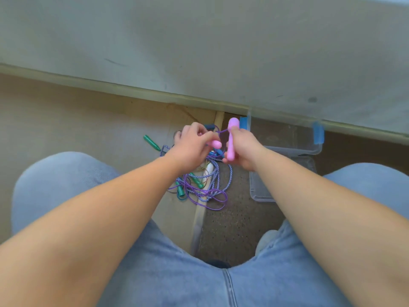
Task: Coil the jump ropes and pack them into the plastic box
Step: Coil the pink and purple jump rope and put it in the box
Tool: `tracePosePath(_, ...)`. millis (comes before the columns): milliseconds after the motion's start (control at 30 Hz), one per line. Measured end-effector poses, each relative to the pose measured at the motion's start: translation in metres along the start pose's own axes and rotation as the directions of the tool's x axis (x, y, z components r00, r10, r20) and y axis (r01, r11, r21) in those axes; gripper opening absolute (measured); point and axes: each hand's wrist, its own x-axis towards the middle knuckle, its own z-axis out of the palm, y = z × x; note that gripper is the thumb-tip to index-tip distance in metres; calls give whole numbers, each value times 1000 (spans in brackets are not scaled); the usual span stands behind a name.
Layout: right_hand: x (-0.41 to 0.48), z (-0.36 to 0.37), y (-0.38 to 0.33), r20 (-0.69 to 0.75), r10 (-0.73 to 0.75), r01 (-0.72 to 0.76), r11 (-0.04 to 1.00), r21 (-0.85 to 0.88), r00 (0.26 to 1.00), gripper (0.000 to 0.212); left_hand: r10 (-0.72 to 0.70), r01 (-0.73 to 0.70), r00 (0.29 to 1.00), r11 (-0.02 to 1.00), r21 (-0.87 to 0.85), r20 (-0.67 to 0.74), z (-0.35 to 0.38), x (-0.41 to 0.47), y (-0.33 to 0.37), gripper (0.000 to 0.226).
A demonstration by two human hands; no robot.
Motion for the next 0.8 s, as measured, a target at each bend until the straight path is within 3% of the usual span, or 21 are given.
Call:
tracePosePath(133,-31,-4,3,114,75,-81,996,45,991,32,228,-236,969,968,-80,-100,-17,-21,19,24)
tracePosePath(267,-68,-11,2,218,64,-71,997,22,974,26,460,-457,872,887,62,-165,-27,-40,42,29)
tracePosePath(367,-89,-15,1,216,62,-71,997,35,974,32,539,-531,808,841,104,-238,-29,-53,57,31)
tracePosePath(467,-110,-21,-3,253,24,-27,1000,10,967,24,588,-596,772,802,50,-242,-35,-62,60,29)
tracePosePath(567,-128,-22,-10,334,-43,66,996,-59,942,16,453,-509,821,857,-85,-348,-41,-73,65,22)
tracePosePath(667,-131,-23,-12,269,-111,147,982,-117,957,19,44,-232,878,910,-344,-476,-44,-75,65,31)
tracePosePath(733,-132,-26,-11,268,-101,157,969,-194,958,22,-205,22,911,891,-454,-357,-46,-68,58,58)
tracePosePath(800,-135,-34,-9,303,-79,147,967,-208,950,23,-311,149,932,800,-582,-189,-49,-62,63,76)
